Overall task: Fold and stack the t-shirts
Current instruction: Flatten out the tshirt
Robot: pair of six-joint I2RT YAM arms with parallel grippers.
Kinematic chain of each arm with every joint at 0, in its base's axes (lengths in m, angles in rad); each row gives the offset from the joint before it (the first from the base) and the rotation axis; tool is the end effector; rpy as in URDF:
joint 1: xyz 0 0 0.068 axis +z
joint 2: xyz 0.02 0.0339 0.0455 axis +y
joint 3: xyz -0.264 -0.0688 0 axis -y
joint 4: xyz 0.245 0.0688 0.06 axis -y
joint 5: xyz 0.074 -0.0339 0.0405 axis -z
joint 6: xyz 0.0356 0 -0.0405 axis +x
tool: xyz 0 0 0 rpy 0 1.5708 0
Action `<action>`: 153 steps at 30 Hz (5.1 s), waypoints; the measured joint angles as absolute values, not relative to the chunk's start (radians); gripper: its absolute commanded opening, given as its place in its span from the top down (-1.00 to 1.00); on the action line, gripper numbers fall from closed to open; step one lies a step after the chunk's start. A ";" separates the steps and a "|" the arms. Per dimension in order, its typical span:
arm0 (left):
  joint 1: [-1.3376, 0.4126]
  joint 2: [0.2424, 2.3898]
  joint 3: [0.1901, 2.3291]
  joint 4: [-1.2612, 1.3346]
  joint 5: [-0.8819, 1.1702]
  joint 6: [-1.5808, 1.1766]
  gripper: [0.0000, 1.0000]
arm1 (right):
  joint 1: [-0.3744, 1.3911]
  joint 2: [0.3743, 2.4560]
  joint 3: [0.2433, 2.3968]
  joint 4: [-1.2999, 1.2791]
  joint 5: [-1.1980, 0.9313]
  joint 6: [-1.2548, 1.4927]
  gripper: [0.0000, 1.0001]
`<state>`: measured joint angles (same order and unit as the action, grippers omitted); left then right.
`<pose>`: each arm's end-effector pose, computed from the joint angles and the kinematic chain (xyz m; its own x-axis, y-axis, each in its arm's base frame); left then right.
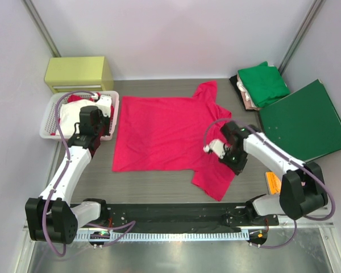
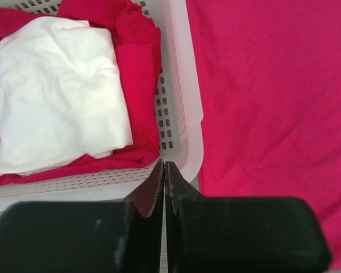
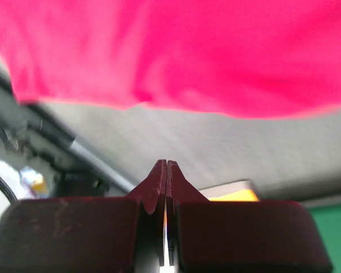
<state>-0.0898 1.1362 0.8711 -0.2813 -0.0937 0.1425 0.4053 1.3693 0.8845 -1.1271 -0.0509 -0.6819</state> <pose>0.2538 -0.0195 0.2898 -0.5109 0.1880 -0.8388 0.0831 0.9820 0.1695 0.1899 0.0834 0.2016 -0.4659 -0.8848 -0.0001 -0.8830 0.4649 0.0654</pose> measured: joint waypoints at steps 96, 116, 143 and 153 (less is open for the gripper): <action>-0.332 1.465 0.925 -0.463 0.100 0.235 -0.73 | 0.262 1.296 1.076 -0.728 -0.215 -0.470 -0.99; -0.332 1.581 0.926 -0.469 0.093 0.175 -0.75 | 0.262 1.543 1.015 -0.734 -0.172 -0.469 -1.00; -0.350 1.559 0.857 -0.470 0.116 0.178 -0.76 | 0.269 1.410 0.833 -0.818 -0.087 -0.529 -0.99; -0.388 1.469 0.811 -0.487 0.117 0.197 -0.77 | 0.269 1.261 0.804 -0.859 -0.047 -0.551 -0.94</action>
<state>-0.3878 1.4689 0.8112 -0.4870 0.1173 0.1967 0.2687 1.2606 0.8043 -0.8585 -0.0471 -0.5510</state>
